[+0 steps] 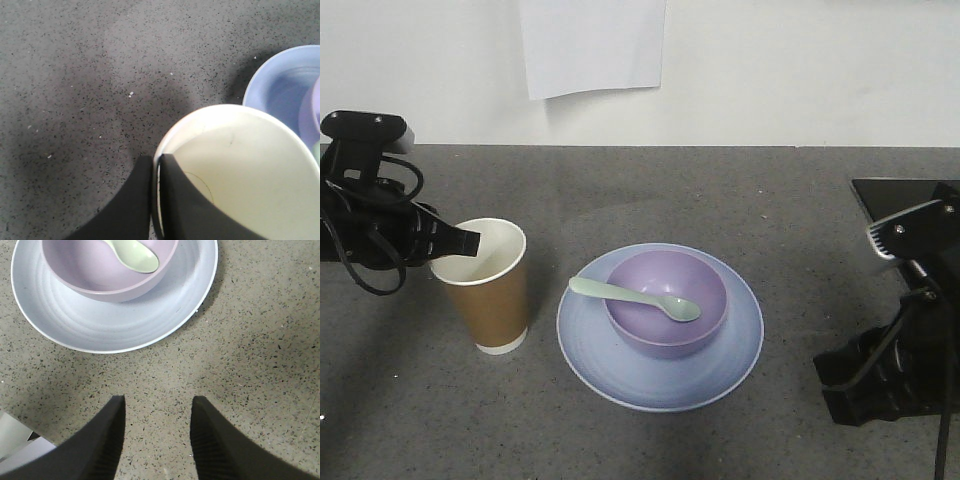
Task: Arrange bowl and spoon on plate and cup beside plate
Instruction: 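Grip the cup rim with the left gripper and slide it toward the plate, then release the cup and pull the left gripper back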
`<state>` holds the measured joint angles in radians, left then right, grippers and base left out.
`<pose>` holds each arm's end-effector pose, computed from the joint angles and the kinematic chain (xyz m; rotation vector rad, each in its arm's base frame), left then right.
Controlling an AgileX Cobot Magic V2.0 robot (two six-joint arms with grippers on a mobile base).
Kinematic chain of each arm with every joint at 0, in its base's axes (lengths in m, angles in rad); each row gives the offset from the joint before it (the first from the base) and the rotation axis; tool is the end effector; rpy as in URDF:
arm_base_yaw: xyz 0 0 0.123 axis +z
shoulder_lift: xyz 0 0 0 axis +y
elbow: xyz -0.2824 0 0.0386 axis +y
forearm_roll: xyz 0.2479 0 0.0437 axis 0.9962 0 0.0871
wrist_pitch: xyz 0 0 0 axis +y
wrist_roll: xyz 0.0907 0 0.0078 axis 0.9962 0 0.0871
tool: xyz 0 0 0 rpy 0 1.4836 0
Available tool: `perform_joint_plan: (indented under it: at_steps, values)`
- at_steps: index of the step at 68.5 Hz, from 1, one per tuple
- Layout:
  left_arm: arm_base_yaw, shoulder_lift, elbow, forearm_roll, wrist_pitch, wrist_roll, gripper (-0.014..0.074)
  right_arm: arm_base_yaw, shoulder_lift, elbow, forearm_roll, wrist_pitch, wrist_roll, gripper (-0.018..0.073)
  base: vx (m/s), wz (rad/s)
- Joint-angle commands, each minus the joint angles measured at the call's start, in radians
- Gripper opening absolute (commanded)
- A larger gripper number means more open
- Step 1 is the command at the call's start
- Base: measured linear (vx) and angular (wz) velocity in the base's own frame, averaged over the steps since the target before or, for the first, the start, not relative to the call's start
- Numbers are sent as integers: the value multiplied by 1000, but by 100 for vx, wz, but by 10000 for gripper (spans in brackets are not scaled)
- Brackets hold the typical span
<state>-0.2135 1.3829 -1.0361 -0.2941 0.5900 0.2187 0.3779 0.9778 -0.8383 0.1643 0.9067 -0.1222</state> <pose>0.2839 -0.0766 0.2981 0.2987 2.3898 -0.3066 0.1611 0.0766 0.3139 -0.5536 2.4781 0.3058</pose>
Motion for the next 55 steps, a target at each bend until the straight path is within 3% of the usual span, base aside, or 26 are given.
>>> perform_joint_plan:
  at_steps: [1,26,39,55]
  values:
    - [-7,-27,-26,-22,-45,0,40,-3,-12,-24,5,-43,-10,302,0,0]
    - [-7,-39,-26,9,-47,1,400,-3,-12,-24,5,-43,-10,302,0,0]
    - [-7,-100,-26,109,-6,0,424,-3,-12,-24,5,-43,-10,302,0,0]
    - [-7,-211,-26,154,104,-7,421,-3,-12,-24,5,-43,-10,302,0,0]
